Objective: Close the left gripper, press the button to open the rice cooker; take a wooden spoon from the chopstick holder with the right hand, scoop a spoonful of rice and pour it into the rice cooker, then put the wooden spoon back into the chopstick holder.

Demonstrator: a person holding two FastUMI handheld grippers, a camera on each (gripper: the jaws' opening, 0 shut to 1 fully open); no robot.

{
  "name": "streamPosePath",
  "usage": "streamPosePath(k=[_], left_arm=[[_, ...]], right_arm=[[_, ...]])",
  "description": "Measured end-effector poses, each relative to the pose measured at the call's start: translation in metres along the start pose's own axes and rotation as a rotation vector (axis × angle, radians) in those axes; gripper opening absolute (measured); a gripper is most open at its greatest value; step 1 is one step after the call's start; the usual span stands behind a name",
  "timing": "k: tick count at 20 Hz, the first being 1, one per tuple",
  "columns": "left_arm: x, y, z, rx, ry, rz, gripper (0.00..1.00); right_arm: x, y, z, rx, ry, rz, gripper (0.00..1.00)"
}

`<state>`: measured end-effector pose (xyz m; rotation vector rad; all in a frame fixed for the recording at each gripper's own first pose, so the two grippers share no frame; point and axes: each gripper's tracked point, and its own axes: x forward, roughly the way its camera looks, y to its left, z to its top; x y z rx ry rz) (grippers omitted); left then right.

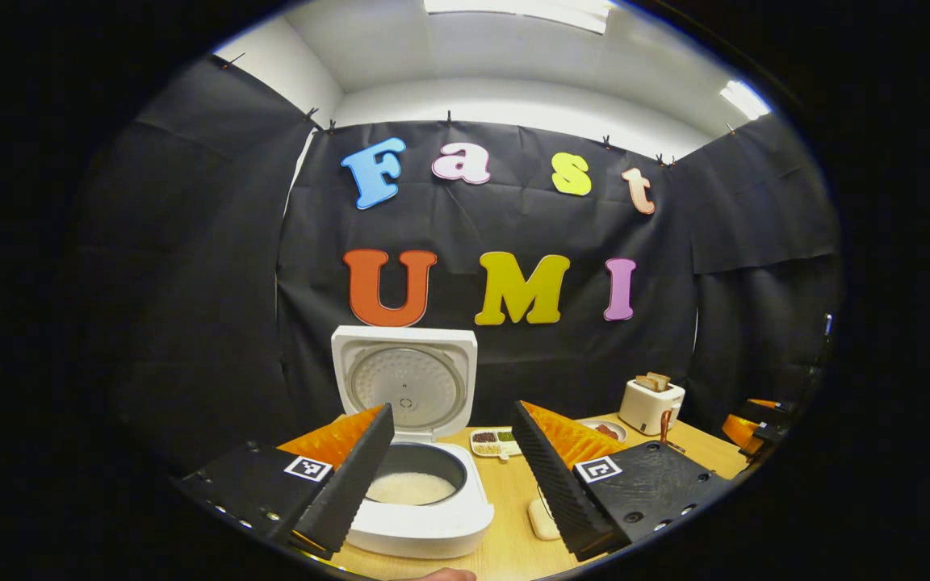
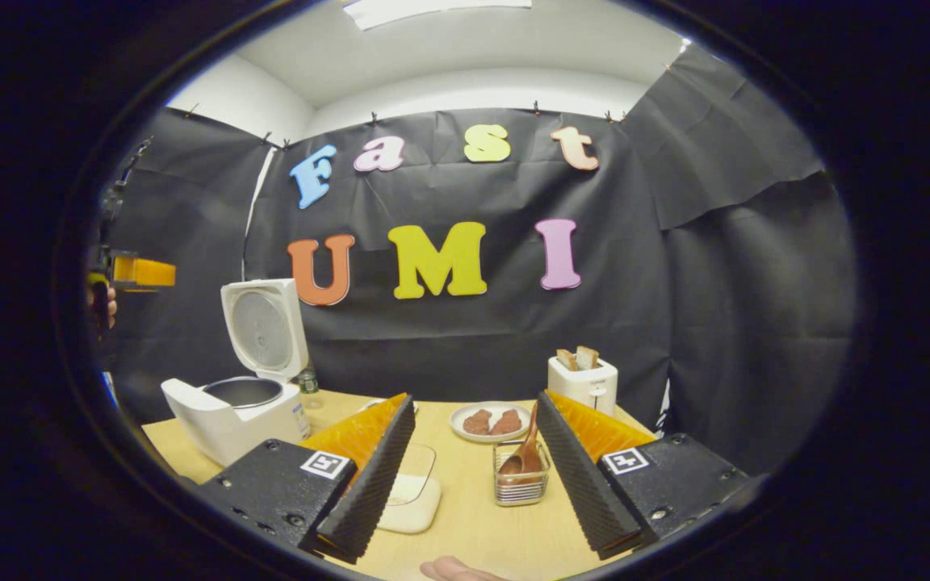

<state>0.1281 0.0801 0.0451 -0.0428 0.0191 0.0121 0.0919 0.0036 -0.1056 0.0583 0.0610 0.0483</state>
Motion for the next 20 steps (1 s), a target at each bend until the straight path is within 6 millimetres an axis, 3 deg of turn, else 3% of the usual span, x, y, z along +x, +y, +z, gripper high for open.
streamPosePath(k=[5,8,12,15,17,20], left_arm=[[0.054,0.028,0.044,0.065,-0.047,0.037,0.94],[0.095,0.033,0.056,0.020,-0.061,0.016,0.94],[0.151,0.054,0.052,0.013,-0.030,0.053,0.94],[0.194,0.058,0.046,-0.008,-0.033,0.043,0.94],[0.220,0.062,0.040,-0.014,-0.034,0.039,0.94],[0.255,0.066,0.033,-0.015,-0.035,0.032,0.94]], right_arm=[[0.001,0.017,0.011,-0.036,0.001,0.029,0.99],[-0.001,0.029,0.020,-0.026,-0.027,0.060,0.98],[0.000,0.041,0.017,-0.011,-0.050,0.095,1.00],[0.004,0.068,0.001,0.019,-0.023,0.189,0.98],[0.007,0.073,-0.013,0.003,0.015,0.214,0.99],[0.009,0.072,-0.016,-0.060,0.011,0.204,0.99]])
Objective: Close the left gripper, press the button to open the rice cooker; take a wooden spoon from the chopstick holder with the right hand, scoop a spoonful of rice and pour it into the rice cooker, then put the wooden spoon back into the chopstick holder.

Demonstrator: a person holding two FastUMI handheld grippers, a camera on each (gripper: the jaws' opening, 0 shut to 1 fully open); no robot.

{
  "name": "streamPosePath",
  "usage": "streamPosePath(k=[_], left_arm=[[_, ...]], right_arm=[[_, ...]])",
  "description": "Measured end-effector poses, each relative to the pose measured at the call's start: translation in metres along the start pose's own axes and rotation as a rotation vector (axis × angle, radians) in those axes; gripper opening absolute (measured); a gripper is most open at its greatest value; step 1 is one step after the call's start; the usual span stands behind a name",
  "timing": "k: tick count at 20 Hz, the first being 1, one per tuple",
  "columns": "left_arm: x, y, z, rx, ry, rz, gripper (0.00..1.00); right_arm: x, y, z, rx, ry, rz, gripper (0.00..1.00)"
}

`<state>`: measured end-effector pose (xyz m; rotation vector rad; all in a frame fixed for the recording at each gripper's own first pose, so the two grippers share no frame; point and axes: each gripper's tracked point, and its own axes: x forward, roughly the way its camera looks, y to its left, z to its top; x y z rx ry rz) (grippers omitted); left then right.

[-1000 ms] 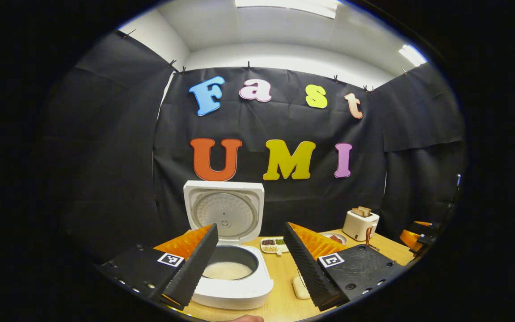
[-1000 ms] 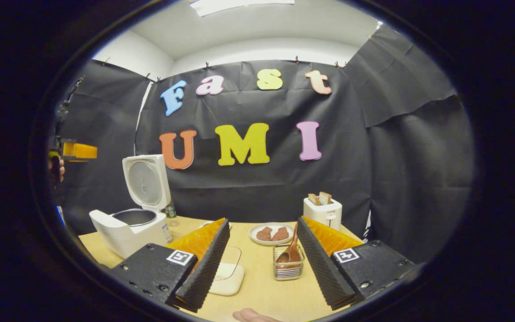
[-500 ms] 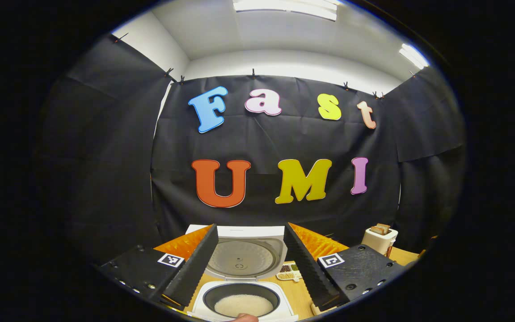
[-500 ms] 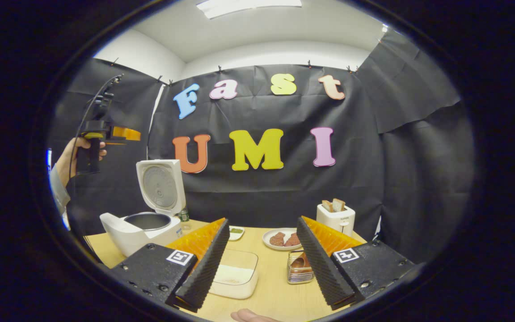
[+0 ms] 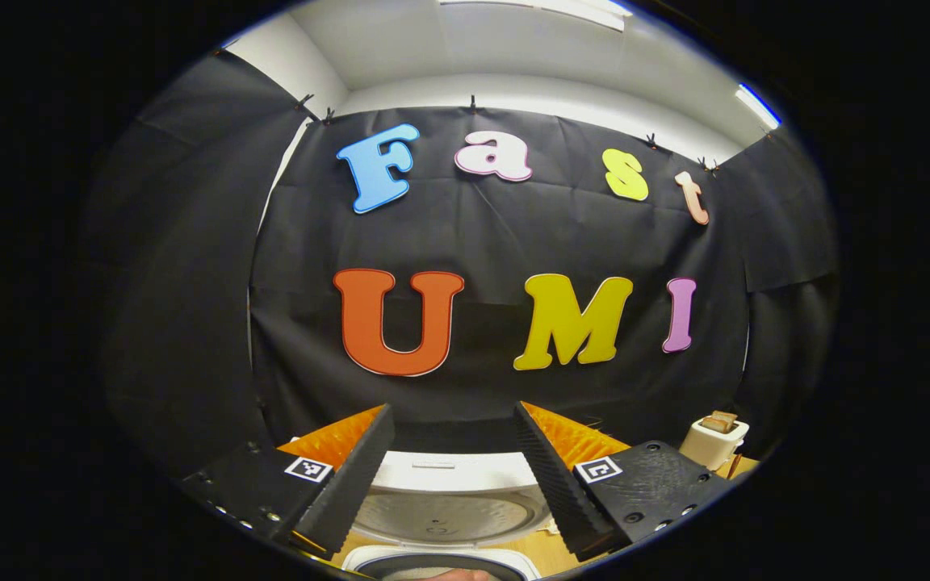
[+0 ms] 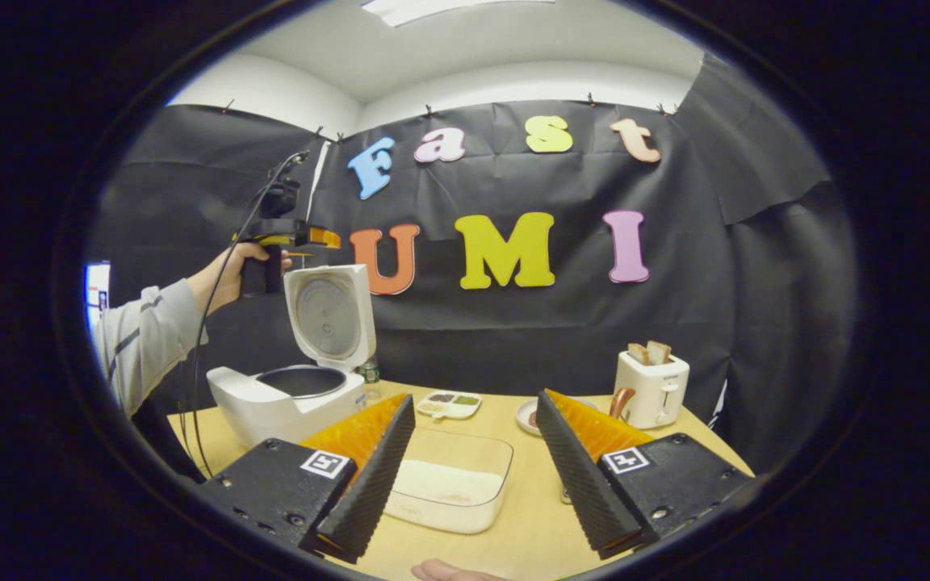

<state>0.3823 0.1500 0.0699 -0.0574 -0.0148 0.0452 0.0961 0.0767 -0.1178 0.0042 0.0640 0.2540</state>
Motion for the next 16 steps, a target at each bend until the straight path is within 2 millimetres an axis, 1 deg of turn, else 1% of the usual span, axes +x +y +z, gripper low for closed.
streamPosePath(k=[2,3,4,5,6,7,8,9,12,13,16], left_arm=[[0.018,0.007,-0.009,-0.010,0.023,0.017,0.94],[0.023,0.009,-0.014,-0.013,0.034,0.024,0.94],[0.026,0.011,-0.020,-0.012,0.047,0.029,1.00],[0.028,0.015,-0.027,0.005,0.060,0.044,0.94],[0.031,0.026,-0.035,0.036,0.085,0.079,0.94],[0.029,0.032,-0.043,0.066,0.116,0.106,0.94],[0.027,0.032,-0.036,0.053,0.095,0.101,0.97],[0.023,0.031,-0.042,0.046,0.122,0.100,0.98],[0.012,0.032,-0.044,0.053,0.162,0.127,0.99],[0.007,0.031,-0.044,0.054,0.178,0.139,0.99],[-0.013,0.026,-0.048,0.056,0.209,0.156,0.98]], right_arm=[[0.001,0.000,-0.003,-0.017,-0.003,-0.006,0.99],[0.002,0.002,-0.003,-0.008,-0.002,-0.001,0.99],[0.003,0.003,-0.004,0.003,0.002,0.002,0.99],[0.004,0.004,-0.005,0.002,0.009,0.002,0.99],[0.005,0.003,-0.006,-0.008,0.015,-0.009,0.99],[0.003,0.000,-0.004,-0.016,0.012,-0.021,0.99],[0.002,-0.001,-0.001,-0.017,0.004,-0.031,0.99],[0.000,0.000,0.001,-0.013,-0.001,-0.037,0.99],[-0.007,-0.002,0.002,-0.007,0.004,-0.050,0.99],[-0.012,-0.004,0.004,-0.009,0.002,-0.056,1.00],[-0.030,-0.002,0.007,-0.008,0.003,-0.047,0.99]])
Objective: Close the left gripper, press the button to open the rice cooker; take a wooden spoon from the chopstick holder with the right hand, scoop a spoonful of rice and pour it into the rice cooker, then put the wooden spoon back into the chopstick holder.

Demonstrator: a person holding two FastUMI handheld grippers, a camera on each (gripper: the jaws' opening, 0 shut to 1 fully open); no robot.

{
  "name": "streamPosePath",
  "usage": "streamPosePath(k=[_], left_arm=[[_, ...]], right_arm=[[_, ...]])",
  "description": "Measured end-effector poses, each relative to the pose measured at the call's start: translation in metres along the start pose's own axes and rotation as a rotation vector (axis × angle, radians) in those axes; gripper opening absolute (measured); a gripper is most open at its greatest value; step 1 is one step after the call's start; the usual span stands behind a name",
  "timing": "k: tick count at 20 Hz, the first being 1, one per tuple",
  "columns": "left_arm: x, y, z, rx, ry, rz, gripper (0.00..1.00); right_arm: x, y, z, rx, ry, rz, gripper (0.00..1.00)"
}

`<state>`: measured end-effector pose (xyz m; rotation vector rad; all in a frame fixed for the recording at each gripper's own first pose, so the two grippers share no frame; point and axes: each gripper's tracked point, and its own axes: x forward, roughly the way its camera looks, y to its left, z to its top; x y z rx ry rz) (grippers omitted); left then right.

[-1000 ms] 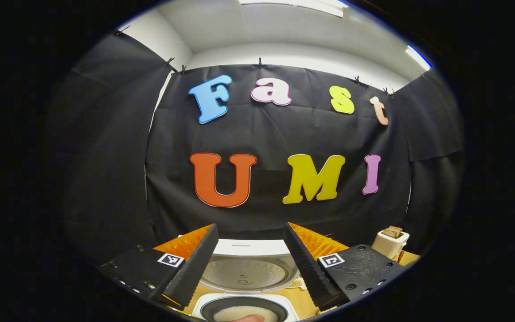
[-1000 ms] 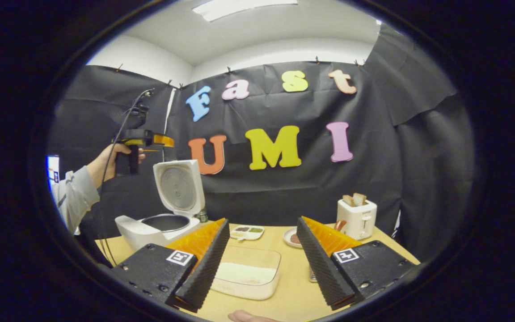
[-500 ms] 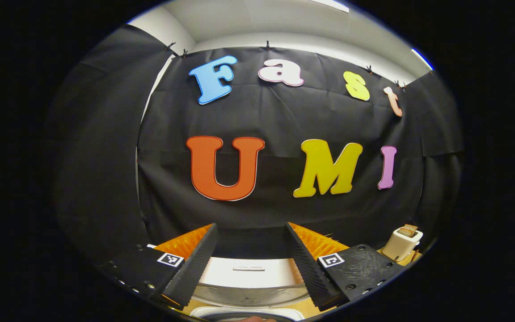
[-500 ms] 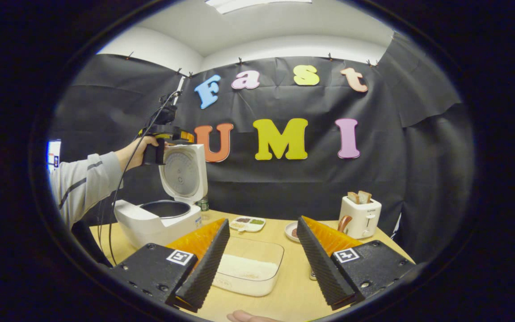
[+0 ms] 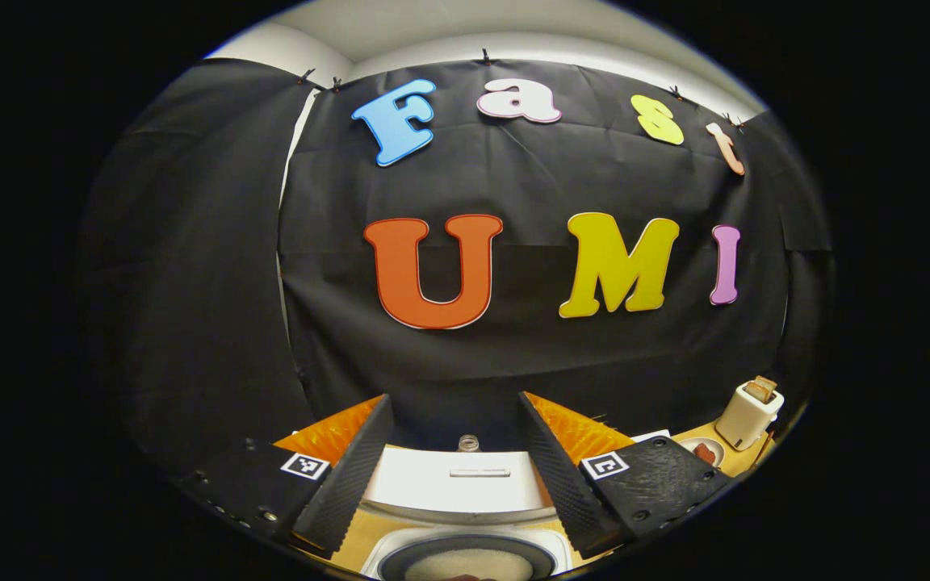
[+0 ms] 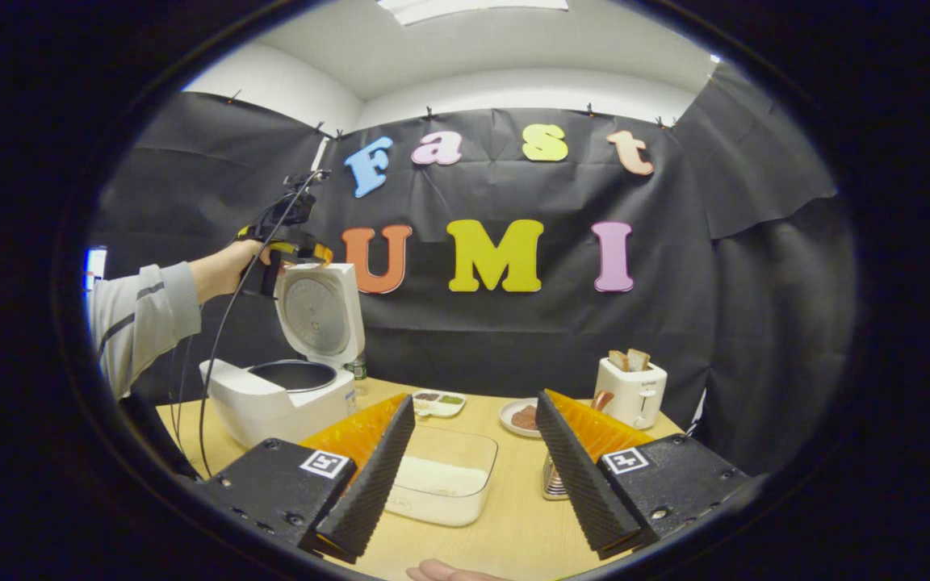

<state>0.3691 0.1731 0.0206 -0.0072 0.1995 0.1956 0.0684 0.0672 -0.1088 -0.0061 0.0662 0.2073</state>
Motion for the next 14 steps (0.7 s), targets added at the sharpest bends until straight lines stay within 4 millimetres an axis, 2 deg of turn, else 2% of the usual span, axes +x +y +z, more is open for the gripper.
streamPosePath(k=[5,7,10,12,14], left_arm=[[-0.036,0.001,-0.018,0.003,0.022,0.012,0.98],[-0.050,-0.002,-0.030,0.003,0.047,-0.005,0.98],[-0.065,-0.004,-0.064,0.013,0.144,-0.022,0.97],[-0.076,-0.002,-0.089,0.038,0.188,-0.021,0.95],[-0.087,-0.001,-0.112,0.043,0.221,-0.027,0.94]], right_arm=[[-0.030,-0.005,0.012,0.048,-0.040,-0.029,0.99],[-0.037,-0.005,0.004,0.049,-0.014,-0.043,0.99],[-0.051,0.006,0.007,0.083,-0.017,-0.004,0.98],[-0.057,0.012,0.003,0.107,0.005,0.031,0.98],[-0.063,0.010,0.008,0.126,0.003,0.028,0.99]])
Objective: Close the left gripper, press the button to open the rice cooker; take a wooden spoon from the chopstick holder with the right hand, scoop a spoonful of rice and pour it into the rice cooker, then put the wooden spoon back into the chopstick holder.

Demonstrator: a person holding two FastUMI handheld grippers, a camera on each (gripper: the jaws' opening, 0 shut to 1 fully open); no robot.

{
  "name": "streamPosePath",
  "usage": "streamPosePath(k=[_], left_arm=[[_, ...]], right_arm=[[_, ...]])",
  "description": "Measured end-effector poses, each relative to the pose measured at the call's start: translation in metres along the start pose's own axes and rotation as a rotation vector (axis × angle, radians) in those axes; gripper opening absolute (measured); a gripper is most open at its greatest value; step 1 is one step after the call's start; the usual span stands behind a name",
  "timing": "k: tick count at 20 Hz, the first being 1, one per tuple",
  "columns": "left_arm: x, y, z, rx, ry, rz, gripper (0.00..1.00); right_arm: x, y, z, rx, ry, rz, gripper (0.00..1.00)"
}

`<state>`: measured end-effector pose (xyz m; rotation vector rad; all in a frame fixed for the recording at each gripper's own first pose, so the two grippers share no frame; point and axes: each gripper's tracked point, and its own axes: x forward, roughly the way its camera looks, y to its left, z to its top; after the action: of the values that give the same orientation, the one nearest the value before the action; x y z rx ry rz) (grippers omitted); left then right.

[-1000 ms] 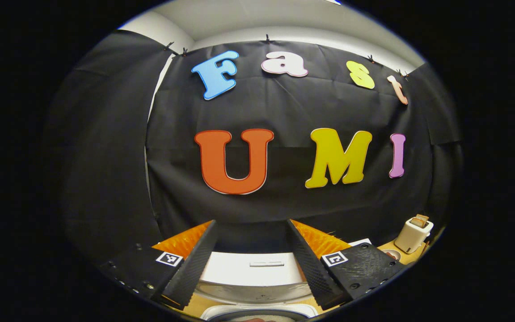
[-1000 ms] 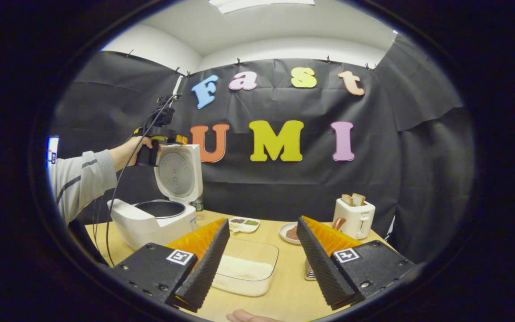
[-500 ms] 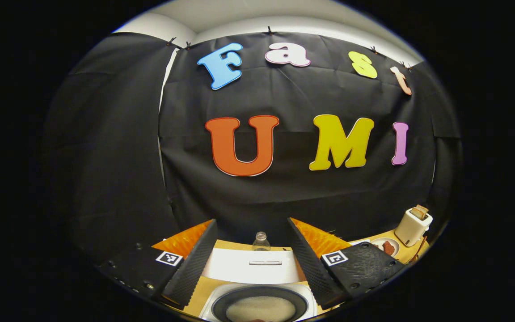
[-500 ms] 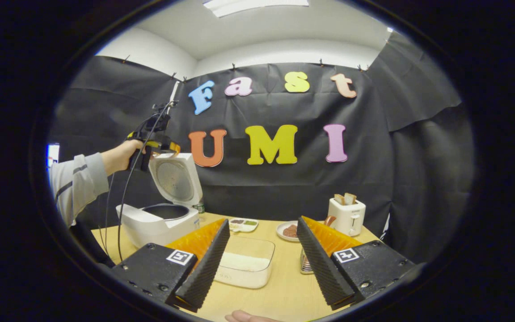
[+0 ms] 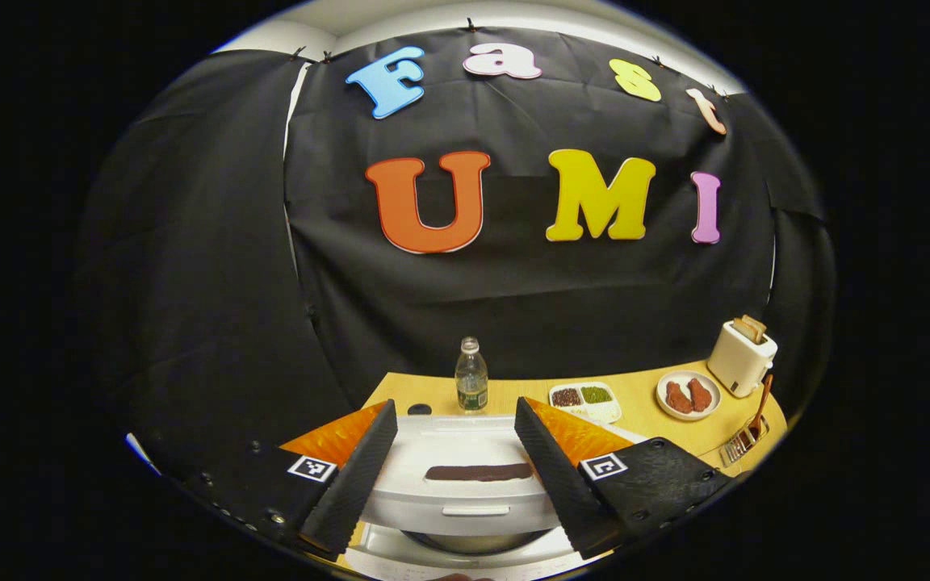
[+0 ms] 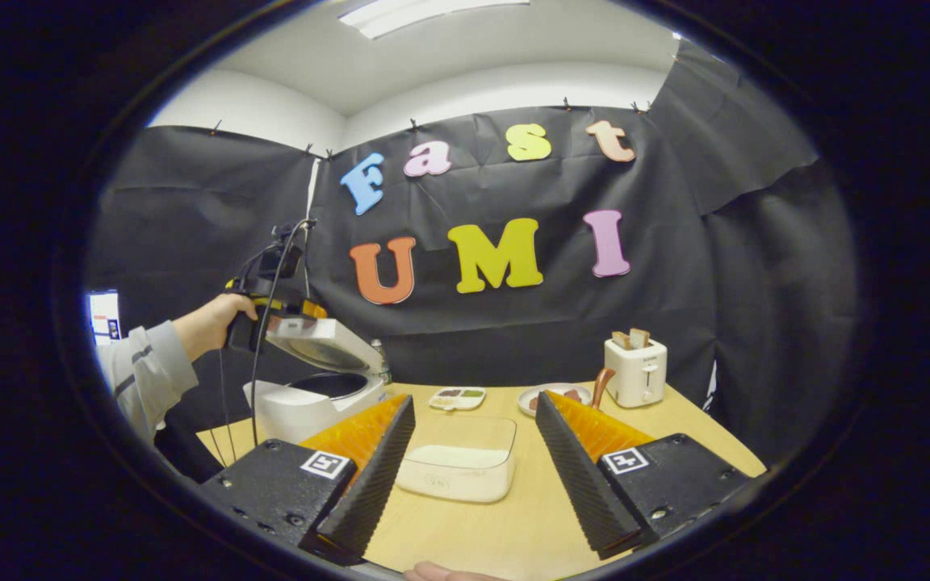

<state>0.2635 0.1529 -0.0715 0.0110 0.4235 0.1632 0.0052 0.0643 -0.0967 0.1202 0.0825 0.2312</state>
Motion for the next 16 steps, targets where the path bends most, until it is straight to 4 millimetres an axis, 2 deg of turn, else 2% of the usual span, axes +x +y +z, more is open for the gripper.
streamPosePath(k=[3,7,11,16], left_arm=[[-0.008,-0.002,-0.037,-0.036,0.078,-0.020,0.94],[-0.015,-0.002,-0.062,-0.014,0.120,-0.026,0.96],[-0.021,-0.005,-0.097,-0.038,0.241,-0.028,0.96],[-0.037,-0.001,-0.109,-0.046,0.276,-0.033,0.96]], right_arm=[[-0.009,0.007,0.007,-0.013,-0.015,-0.003,0.98],[-0.016,0.019,0.011,-0.043,-0.026,0.010,0.98],[-0.020,0.026,0.014,-0.059,-0.029,0.013,0.98],[-0.025,0.032,0.017,-0.071,-0.039,0.016,0.99]])
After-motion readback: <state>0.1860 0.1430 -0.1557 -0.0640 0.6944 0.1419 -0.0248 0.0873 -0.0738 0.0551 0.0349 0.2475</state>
